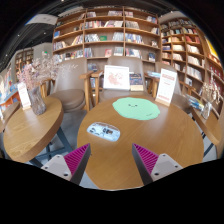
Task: Arrange mouse
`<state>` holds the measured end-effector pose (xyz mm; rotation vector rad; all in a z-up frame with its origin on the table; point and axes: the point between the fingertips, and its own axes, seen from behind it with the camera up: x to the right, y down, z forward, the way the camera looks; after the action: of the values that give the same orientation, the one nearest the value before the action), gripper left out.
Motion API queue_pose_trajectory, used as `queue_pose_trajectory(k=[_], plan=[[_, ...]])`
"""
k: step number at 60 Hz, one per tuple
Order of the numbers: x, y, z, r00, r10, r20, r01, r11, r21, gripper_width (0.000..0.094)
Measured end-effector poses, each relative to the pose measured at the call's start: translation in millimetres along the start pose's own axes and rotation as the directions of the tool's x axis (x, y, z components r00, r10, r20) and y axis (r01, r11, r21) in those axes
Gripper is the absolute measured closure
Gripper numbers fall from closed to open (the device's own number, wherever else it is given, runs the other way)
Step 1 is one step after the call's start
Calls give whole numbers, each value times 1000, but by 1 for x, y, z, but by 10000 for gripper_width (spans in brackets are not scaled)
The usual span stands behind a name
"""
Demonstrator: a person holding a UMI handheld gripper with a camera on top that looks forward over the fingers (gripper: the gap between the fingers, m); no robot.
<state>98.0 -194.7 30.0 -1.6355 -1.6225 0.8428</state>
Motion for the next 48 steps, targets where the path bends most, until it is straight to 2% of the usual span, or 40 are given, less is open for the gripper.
queue_pose_trajectory(k=[25,48], plan=[[1,0,73,1000,-17,-7,17,994,-105,85],[-3,-29,121,1000,-1,18,3,995,-104,84]])
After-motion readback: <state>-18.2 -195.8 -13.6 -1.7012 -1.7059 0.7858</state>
